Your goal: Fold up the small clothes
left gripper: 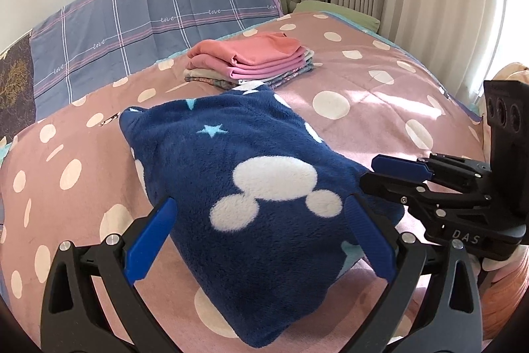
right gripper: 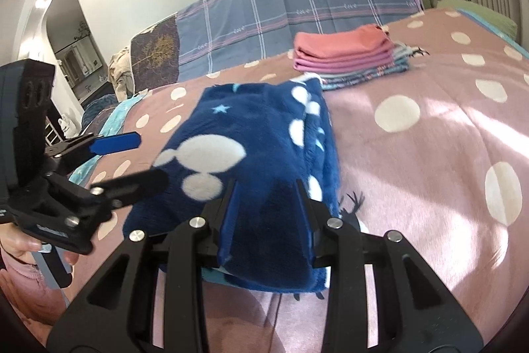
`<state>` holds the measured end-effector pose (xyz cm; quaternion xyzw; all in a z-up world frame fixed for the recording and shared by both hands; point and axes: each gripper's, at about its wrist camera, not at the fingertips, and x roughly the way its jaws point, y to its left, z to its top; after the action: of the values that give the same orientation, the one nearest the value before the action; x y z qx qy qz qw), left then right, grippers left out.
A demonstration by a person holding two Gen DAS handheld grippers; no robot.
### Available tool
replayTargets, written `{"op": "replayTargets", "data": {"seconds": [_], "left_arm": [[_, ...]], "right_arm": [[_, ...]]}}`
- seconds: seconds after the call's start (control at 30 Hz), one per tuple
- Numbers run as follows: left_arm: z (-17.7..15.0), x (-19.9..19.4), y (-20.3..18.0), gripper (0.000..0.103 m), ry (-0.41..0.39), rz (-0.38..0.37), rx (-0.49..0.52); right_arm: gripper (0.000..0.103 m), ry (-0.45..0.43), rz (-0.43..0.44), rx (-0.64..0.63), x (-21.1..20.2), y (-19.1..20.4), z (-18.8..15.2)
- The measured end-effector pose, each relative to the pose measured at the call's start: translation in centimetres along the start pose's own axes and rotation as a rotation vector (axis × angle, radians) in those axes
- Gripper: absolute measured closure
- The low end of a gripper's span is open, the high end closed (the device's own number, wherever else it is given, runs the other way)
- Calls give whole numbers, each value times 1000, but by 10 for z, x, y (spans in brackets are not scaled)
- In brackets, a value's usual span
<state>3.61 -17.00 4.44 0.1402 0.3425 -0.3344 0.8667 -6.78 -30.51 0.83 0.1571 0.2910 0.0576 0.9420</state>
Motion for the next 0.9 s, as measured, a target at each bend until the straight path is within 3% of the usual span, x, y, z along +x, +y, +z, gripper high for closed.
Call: {"op": "replayTargets", "data": {"seconds": [0.27,0.43,0.63,0.9], "left_arm": [[-2,10,5,2,15,-14,-18],[-8,41,12,1,76,-40,-32],[-28,60,9,1,35,-35,18],[-27,55,8,1,49,-6,14]], "right_arm": [[69,15,1,-16,9,6,2],[69,78,-21,-8,26,1,-4],[69,142,-35,19,46,-6,-14],[69,141,-46,-4,51,-2,-18]]}}
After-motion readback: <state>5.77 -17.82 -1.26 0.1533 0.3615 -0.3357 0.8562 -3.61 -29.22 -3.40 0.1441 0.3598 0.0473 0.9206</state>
